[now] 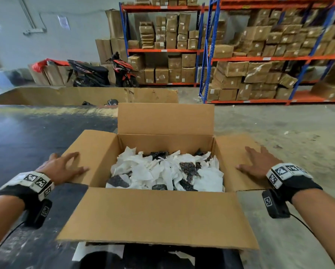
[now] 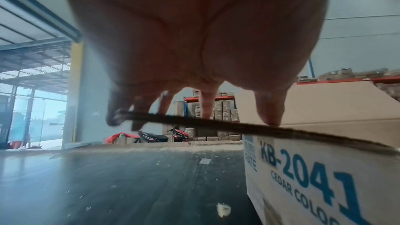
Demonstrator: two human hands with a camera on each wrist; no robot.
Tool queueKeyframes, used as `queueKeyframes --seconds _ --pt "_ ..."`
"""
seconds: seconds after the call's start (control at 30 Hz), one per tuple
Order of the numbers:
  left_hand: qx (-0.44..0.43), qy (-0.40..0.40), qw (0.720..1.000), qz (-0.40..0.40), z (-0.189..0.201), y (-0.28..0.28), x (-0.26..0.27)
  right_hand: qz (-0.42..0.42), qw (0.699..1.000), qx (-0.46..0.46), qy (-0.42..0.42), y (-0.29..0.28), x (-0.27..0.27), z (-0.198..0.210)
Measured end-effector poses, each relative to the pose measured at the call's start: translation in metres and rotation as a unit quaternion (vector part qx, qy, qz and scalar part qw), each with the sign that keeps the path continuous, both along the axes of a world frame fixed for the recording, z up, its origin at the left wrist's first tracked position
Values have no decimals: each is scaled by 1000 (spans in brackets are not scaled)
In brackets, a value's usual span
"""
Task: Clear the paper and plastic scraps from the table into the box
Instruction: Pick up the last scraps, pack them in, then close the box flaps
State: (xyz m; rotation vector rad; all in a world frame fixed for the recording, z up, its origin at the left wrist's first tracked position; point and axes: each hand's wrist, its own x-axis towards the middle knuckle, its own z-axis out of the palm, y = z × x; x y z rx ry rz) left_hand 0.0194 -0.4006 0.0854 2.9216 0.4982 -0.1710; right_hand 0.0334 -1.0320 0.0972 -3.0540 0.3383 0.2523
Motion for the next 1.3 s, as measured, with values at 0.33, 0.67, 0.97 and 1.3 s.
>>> queueKeyframes --seconds 0.33,0.67,0.97,1.3 --pt "-10 -126 987 -103 63 -32 -28 -61 989 -60 -123 31 -47 45" --pt "-225 -96 913 -326 45 -104 -63 190 953 207 -114 94 -92 50" --pt "-27 -42 912 -407 -14 -20 -71 217 968 71 104 29 -88 -19" --pt "-204 -112 951 -201 -11 -30 -69 99 920 380 -15 48 -91 -16"
